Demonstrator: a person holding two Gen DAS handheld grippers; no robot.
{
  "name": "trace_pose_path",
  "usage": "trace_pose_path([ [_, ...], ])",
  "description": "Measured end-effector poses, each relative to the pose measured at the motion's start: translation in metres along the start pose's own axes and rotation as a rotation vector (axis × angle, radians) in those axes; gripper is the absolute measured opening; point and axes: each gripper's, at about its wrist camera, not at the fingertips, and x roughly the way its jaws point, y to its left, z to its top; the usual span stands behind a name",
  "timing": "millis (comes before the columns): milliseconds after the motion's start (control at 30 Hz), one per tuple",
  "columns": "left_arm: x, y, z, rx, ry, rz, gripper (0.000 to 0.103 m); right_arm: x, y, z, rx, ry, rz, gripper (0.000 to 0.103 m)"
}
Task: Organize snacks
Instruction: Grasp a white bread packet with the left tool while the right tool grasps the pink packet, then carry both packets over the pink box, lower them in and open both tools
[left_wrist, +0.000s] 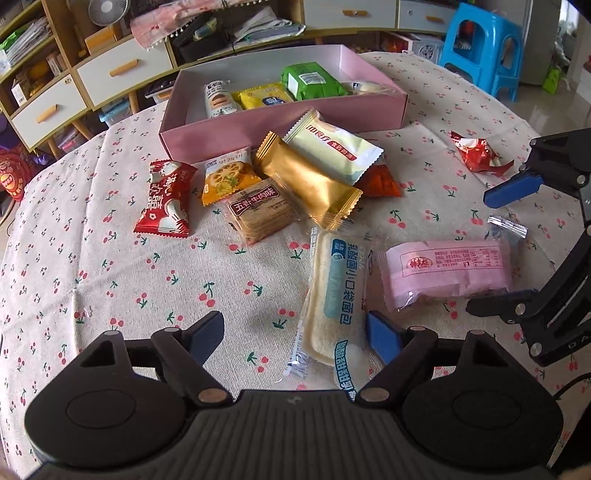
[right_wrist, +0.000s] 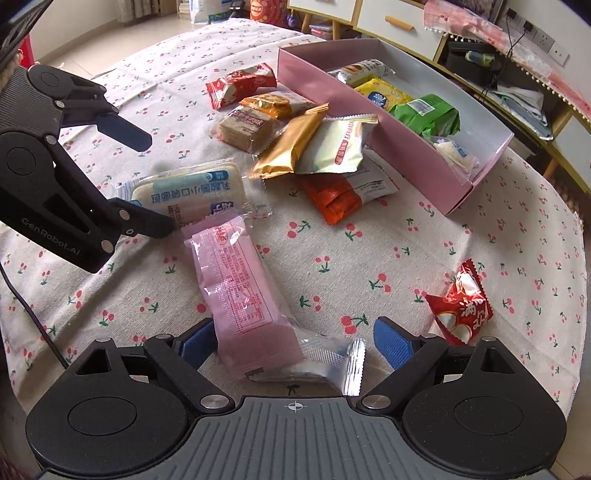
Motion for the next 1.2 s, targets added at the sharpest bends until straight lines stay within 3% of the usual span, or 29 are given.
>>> trace_pose_path([
  [333, 0.005, 0.005, 0.002, 0.004, -0.042, -0.001, 0.076, 0.002, 0.006, 0.003, 0.01, -0.077, -0.044, 0.093],
  [533, 0.009, 0.005, 0.002, 0.015, -0.076, -0.05, 0.064, 0.006, 0.003, 0.004, 0.075, -0.099, -0.031, 0.09],
  [600, 0.008, 0.004, 0.003, 0.018, -0.083, -0.055, 0.055, 0.006, 0.004, 0.004, 0.09, -0.107, -0.038, 0.09],
  [800, 0.006, 0.005, 0.006, 0.011, -0.081, -0.064, 0.039, 0.005, 0.005, 0.006, 0.113, -0.115, -0.008, 0.068],
  [967, 0.004, 0.009, 0.008, -0.018, -0.074, -0.089, 0.032, 0.004, 0.007, 0.009, 0.131, -0.113, 0.039, 0.039],
  [1200, -0.003, 0.01, 0.01, -0.027, -0.074, -0.121, 0.024, 0.0, 0.009, 0.01, 0.125, -0.118, 0.048, 0.034],
])
